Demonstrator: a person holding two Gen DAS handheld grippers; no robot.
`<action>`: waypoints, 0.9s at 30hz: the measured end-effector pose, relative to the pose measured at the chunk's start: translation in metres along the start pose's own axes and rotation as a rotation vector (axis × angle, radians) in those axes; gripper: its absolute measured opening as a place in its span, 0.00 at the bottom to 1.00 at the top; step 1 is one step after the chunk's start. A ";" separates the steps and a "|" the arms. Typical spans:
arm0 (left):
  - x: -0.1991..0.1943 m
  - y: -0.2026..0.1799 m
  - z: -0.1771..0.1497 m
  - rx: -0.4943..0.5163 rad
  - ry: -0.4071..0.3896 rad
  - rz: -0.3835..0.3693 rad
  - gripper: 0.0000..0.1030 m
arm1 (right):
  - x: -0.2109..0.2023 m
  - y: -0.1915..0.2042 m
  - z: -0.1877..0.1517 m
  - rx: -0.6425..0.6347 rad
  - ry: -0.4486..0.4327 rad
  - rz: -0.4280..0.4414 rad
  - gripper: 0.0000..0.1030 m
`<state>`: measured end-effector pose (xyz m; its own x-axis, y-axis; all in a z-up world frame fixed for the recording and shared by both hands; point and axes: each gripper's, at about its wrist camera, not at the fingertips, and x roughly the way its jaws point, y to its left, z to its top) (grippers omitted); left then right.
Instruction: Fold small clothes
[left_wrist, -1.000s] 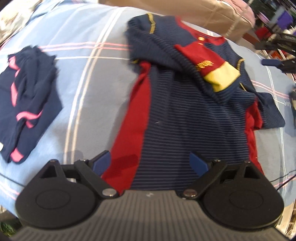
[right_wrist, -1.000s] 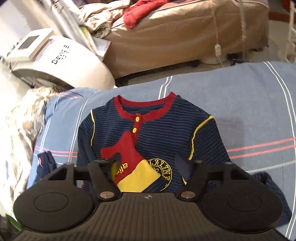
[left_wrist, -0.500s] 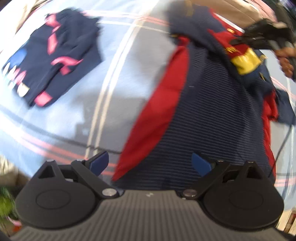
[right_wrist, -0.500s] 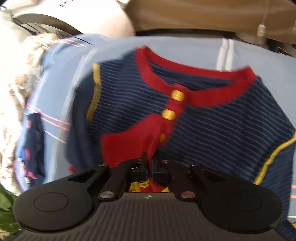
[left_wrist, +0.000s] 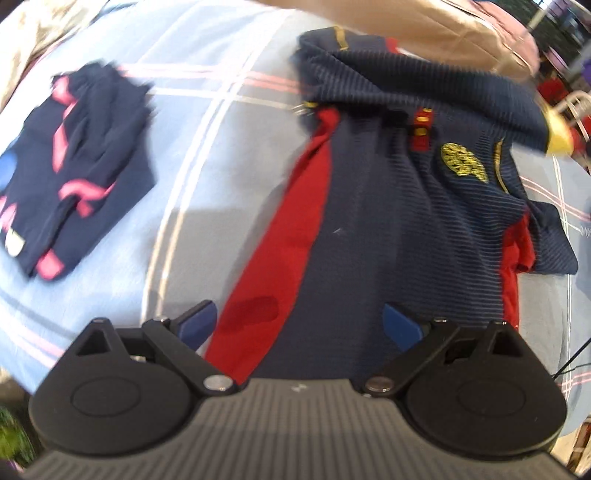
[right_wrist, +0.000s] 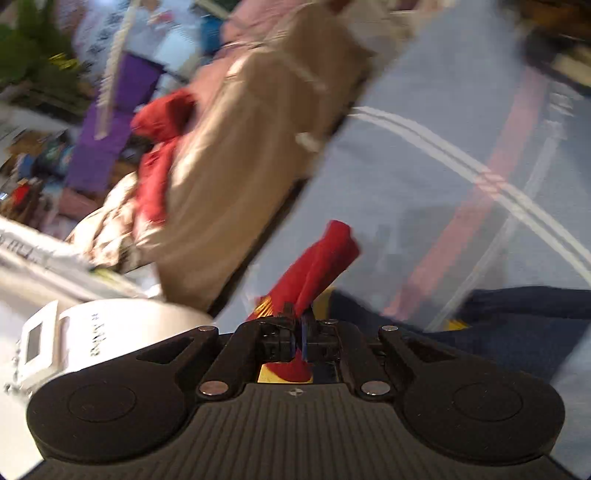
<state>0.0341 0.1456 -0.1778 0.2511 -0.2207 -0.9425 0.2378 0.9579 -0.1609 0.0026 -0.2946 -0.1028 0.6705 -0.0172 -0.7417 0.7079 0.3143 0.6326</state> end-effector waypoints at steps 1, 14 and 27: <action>0.002 -0.005 0.005 0.018 -0.007 0.000 0.95 | -0.002 -0.013 0.001 -0.005 0.000 -0.036 0.06; 0.039 -0.058 0.083 0.456 -0.375 0.221 0.64 | -0.003 -0.019 -0.026 -0.008 -0.006 -0.008 0.06; 0.116 -0.054 0.129 0.452 -0.297 0.129 0.32 | 0.000 -0.009 -0.029 -0.136 -0.017 -0.014 0.08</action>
<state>0.1716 0.0444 -0.2407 0.5433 -0.2118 -0.8124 0.5498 0.8210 0.1537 -0.0101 -0.2698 -0.1145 0.6650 -0.0381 -0.7458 0.6813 0.4400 0.5850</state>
